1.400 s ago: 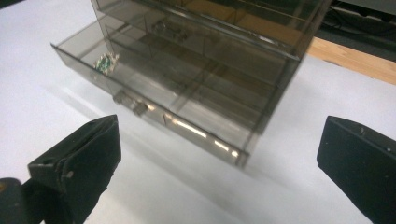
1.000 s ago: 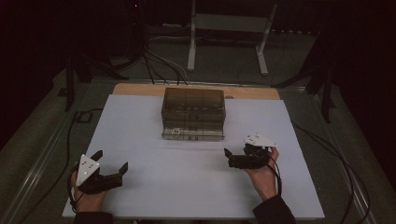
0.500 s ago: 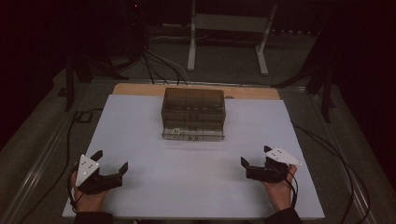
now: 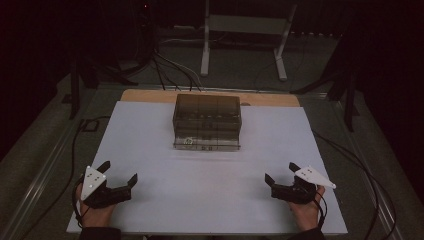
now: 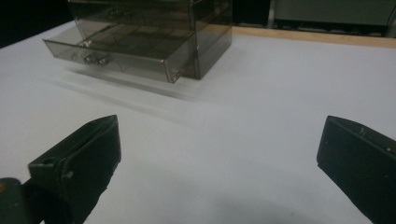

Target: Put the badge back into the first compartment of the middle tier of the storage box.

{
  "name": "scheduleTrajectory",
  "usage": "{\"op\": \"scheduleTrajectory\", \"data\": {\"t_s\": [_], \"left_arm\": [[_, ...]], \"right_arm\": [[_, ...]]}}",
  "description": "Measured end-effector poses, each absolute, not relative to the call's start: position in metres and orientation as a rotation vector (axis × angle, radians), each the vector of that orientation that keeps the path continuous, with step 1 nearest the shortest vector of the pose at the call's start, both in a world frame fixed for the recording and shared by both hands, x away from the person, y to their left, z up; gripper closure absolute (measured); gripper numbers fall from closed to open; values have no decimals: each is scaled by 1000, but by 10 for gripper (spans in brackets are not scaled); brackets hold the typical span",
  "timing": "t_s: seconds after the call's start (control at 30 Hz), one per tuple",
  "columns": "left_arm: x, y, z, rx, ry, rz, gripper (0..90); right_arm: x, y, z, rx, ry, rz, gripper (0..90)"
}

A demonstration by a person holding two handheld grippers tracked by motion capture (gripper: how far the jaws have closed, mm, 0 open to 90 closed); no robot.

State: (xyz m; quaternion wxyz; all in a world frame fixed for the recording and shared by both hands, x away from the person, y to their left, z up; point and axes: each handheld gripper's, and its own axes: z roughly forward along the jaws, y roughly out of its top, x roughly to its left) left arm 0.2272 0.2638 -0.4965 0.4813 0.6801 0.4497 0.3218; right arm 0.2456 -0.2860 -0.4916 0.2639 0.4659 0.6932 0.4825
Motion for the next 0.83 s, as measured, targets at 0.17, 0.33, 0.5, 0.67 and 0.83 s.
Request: {"op": "scheduleTrajectory", "data": {"t_s": [0.17,0.33,0.5,0.67,0.83], "left_arm": [[226,265,-495,1630,1091,776,5],[227,264,-495,1631,1082,773,5],[229,263,-496,1637,1083,767,5],[228,261,-495,1635,1089,769,5],[230,258,-498,1646,1108,757,5]], "right_arm": [[240,-293,-492,1257,1854,1315,0],[239,-298,-492,1254,1836,1307,0],[238,-302,-492,1248,1831,1294,0],[238,-308,-493,1256,1818,1287,0],[239,-311,-494,1264,1817,1282,0]]}}
